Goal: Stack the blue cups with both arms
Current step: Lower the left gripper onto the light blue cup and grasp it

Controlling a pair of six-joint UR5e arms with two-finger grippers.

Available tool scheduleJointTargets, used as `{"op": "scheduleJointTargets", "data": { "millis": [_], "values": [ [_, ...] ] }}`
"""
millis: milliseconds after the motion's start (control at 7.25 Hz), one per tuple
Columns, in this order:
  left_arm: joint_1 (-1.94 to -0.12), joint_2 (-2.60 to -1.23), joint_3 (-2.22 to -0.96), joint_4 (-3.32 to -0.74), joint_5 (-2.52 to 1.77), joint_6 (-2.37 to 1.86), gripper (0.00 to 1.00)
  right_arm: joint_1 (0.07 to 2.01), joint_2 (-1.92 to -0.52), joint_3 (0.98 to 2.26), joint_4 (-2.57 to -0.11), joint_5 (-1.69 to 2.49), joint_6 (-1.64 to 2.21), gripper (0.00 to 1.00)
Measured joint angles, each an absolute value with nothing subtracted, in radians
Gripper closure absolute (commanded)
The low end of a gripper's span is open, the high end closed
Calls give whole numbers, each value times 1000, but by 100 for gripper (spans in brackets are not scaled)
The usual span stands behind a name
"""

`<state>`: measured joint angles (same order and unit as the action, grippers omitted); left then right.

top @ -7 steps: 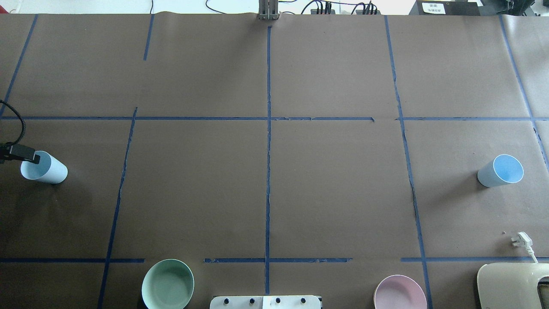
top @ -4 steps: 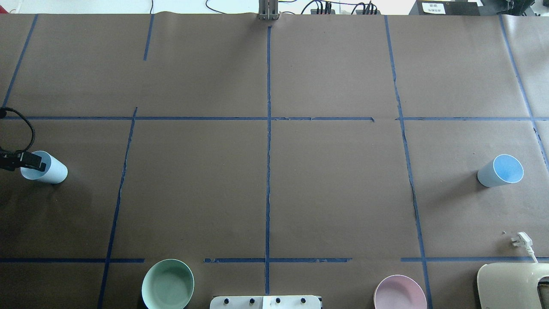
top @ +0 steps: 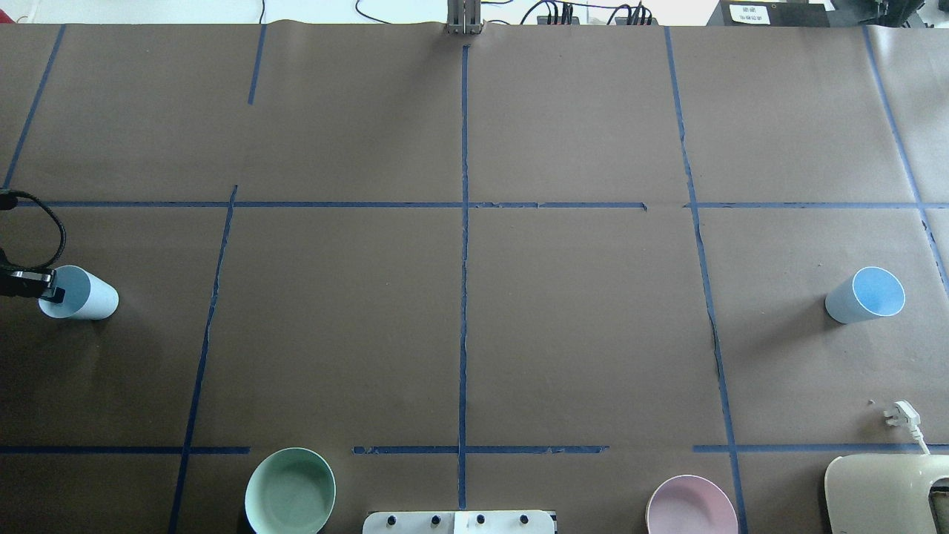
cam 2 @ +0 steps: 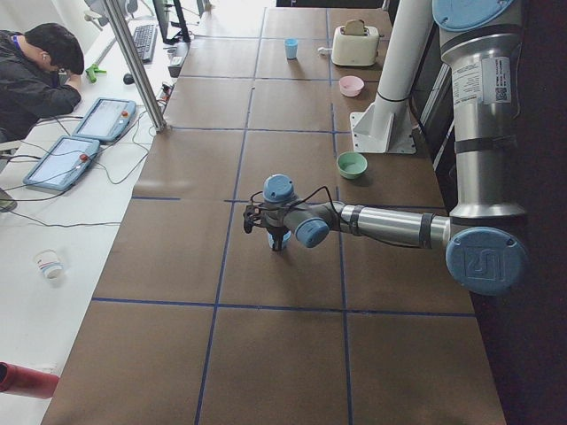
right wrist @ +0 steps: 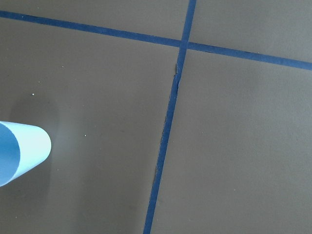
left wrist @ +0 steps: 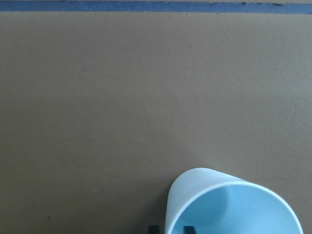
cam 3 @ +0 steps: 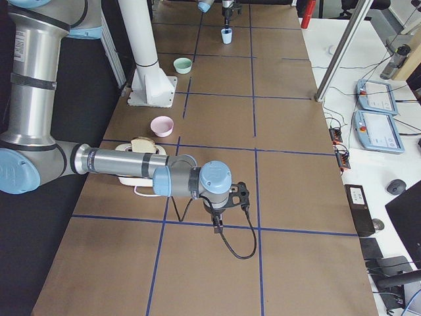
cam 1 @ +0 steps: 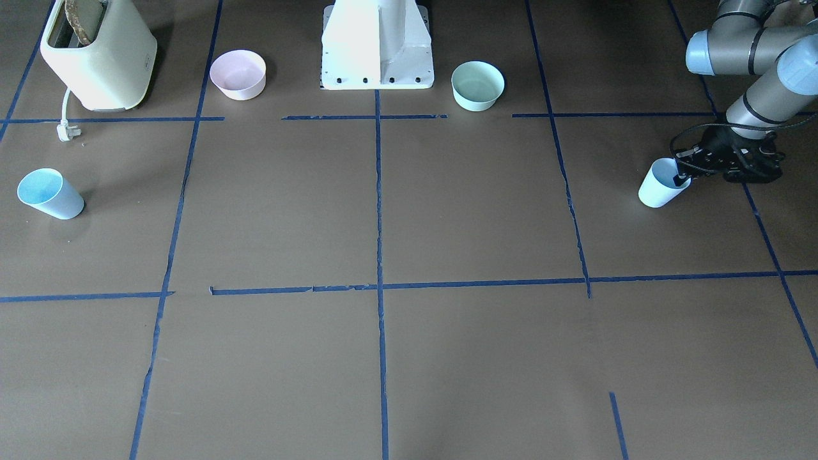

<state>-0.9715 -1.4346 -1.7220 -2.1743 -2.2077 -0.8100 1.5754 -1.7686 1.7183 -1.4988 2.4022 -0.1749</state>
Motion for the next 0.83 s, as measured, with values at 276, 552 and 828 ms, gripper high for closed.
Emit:
{"op": "scheduleJointTargets", "data": {
  "millis": [276, 552, 828],
  "values": [
    [-974, -1464, -1773, -2120, -2253, -814, 100, 1575, -1769, 1719, -1499, 2402, -175, 0],
    [-973, -1615, -1838, -1938, -2271, -830, 100, 1575, -1769, 1720, -1499, 2403, -175, 0],
    [-890, -1878, -1849, -1703, -2240, -959, 100, 1574, -1768, 1721, -1499, 2404, -174, 0]
  ]
}}
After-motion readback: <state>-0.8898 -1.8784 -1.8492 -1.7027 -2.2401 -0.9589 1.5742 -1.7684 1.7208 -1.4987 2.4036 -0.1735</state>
